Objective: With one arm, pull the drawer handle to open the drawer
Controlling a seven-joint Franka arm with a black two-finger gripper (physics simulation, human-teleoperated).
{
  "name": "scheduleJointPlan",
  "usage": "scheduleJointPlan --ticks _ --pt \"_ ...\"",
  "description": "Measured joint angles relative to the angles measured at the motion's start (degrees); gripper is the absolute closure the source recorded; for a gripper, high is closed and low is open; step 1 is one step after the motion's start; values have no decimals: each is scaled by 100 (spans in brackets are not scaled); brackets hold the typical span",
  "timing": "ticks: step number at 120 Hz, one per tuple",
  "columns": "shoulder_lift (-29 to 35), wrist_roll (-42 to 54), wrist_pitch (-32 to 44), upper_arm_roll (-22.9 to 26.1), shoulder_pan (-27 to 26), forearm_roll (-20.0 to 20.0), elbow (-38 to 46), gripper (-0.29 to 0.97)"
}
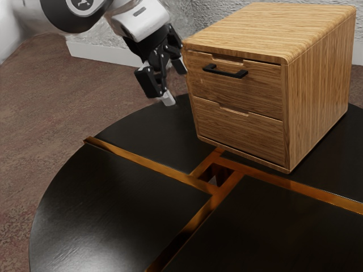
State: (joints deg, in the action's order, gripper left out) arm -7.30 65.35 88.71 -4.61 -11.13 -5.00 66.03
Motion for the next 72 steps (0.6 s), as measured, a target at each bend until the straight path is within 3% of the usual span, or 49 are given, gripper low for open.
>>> scheduleJointPlan --ticks 10,37,72 --pt "-197 373 103 -347 235 13 -313 0" --pt "-616 1119 465 -959 -396 33 -546 0" --pt "-1318 1748 805 -1501 -634 -140 -922 0"
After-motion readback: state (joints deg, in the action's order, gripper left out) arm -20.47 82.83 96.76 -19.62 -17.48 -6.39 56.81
